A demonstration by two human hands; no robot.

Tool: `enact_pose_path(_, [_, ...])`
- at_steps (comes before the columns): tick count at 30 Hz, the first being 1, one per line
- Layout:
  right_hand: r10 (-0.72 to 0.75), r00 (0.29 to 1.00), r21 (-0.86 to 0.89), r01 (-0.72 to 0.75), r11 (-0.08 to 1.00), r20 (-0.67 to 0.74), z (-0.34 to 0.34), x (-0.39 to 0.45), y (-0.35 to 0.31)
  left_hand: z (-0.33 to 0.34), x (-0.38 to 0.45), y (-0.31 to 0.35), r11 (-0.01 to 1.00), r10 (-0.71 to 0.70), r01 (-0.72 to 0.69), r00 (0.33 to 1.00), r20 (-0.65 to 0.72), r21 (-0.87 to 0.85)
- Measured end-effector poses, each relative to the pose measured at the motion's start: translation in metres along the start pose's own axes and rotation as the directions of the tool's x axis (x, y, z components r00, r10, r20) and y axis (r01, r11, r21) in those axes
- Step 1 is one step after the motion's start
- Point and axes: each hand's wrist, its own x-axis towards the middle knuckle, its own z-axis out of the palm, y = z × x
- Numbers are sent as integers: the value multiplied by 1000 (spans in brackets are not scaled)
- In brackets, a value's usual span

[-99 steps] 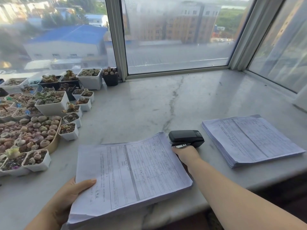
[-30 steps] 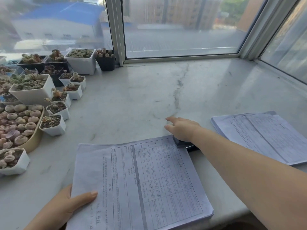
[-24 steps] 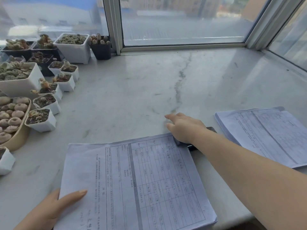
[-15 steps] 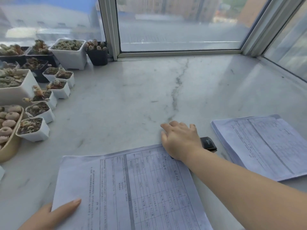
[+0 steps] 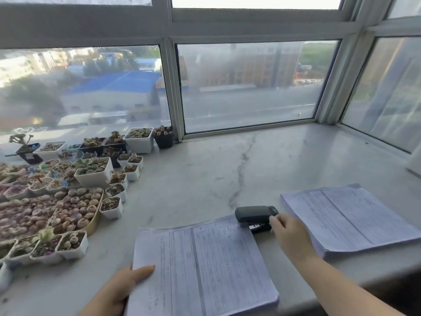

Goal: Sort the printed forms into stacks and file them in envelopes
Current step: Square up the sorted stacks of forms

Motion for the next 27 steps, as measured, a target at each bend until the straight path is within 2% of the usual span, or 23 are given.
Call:
enact_pose_path(2, [181, 953, -57, -172, 983, 244, 8, -17, 19, -4, 0, -1, 999, 27, -28, 999, -25, -16])
enact_pose_path(4, [250, 897, -60, -245, 968, 365, 22, -30, 23, -11, 1, -3, 999, 43, -43, 996, -72, 5])
enact_pose_path(11, [135, 900, -36, -132, 991, 414, 60, -47, 10, -47, -1, -6, 992, 92, -70, 971, -219, 105])
enact_pose_path(13, [116, 886, 10, -134, 991, 450, 62, -48, 11, -51, -3, -5, 977, 135, -88, 959, -249, 193])
enact_pose_path(15, [96, 884, 57, -137, 989, 458, 62, -50, 14, -49, -5, -2, 928, 225, -112, 928, -296, 355])
enact_pose_path(16, [75, 894, 66, -116, 991, 442, 61, -51, 16, -46, -8, -1, 863, 308, -115, 891, -333, 492])
enact_pose_path(18, [-2, 925, 16, -5, 1000, 381, 55, -56, 19, -30, -15, 1, 645, 530, -118, 781, -330, 755])
enact_pose_path(20, [-96, 930, -81, 133, 988, 354, 43, -60, 23, 2, -24, -4, 447, 669, -200, 722, -177, 872])
enact_pose_path(23, [-187, 892, -137, 264, 955, 412, 23, -62, 28, 61, -31, -15, 246, 714, -398, 691, 113, 884])
enact_pose_path(25, [-217, 878, -78, 275, 958, 426, 9, -59, 31, 94, -29, -18, 176, 668, -451, 708, 230, 875])
enact_pose_path(27, [-253, 876, -13, 284, 959, 411, -8, -54, 31, 118, -24, -14, 121, 628, -450, 725, 283, 885])
